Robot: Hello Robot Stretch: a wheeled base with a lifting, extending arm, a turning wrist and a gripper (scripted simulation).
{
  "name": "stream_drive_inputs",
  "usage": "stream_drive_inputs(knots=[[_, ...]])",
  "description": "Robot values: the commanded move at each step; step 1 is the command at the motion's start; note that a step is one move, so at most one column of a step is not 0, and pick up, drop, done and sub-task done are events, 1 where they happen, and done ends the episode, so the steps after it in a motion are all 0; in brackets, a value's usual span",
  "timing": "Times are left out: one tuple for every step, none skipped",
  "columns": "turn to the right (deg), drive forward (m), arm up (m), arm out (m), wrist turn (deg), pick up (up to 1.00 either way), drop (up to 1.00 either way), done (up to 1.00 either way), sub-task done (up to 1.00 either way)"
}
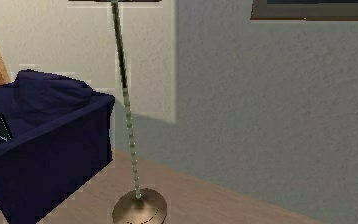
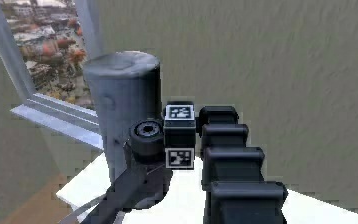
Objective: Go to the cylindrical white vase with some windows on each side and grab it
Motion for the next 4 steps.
stream_drive_inputs(knots=[[0.0, 0.00, 0.00, 0.00, 45.0, 0.00, 0.00, 0.00, 0.00], [0.0, 0.00, 0.00, 0.00, 45.0, 0.00, 0.00, 0.00, 0.00], [0.0, 0.00, 0.00, 0.00, 21.0, 0.00, 0.00, 0.00, 0.00], [0.0, 0.00, 0.00, 0.00, 0.0, 1.00, 0.00, 0.00, 0.00]])
